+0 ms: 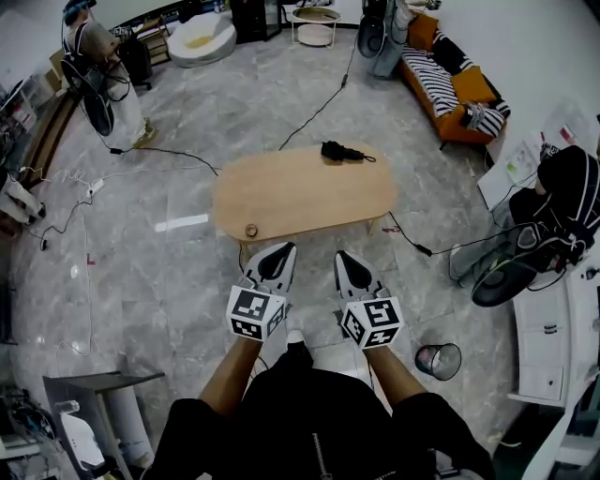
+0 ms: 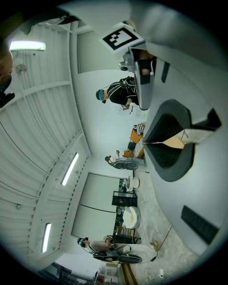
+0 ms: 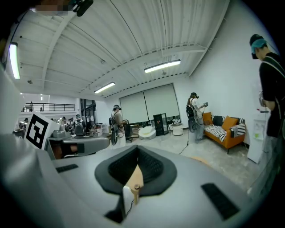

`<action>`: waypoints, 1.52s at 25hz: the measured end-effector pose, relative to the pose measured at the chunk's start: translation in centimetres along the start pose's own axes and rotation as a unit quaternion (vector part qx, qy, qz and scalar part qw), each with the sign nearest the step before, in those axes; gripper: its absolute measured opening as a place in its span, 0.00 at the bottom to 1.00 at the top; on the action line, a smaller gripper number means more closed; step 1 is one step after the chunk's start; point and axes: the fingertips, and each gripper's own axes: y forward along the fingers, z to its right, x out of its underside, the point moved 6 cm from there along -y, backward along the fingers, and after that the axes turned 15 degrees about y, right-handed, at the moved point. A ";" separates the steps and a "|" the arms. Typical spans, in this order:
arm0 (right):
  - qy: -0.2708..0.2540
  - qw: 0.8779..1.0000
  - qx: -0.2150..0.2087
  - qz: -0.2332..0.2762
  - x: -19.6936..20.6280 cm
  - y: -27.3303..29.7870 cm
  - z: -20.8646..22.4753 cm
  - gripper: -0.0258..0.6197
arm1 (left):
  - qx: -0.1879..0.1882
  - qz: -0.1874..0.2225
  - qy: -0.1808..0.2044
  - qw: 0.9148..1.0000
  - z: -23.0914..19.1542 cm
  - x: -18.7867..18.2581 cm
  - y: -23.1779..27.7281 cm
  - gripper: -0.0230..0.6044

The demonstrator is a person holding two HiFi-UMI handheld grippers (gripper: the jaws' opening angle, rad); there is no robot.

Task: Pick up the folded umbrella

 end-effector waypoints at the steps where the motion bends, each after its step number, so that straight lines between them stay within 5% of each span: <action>1: -0.001 1.000 0.001 0.000 -0.3 0.6 0.0 0.06 | 0.001 0.001 0.000 1.000 -0.5 -0.1 0.3 0.07; 27: 0.014 0.999 0.045 0.003 -2.7 7.0 4.0 0.06 | 0.041 -0.006 -0.008 0.999 -5.6 0.6 8.5 0.07; 38: 0.015 0.999 0.030 -0.005 -4.1 11.7 6.3 0.06 | 0.026 -0.019 -0.009 0.999 -8.4 0.8 12.3 0.07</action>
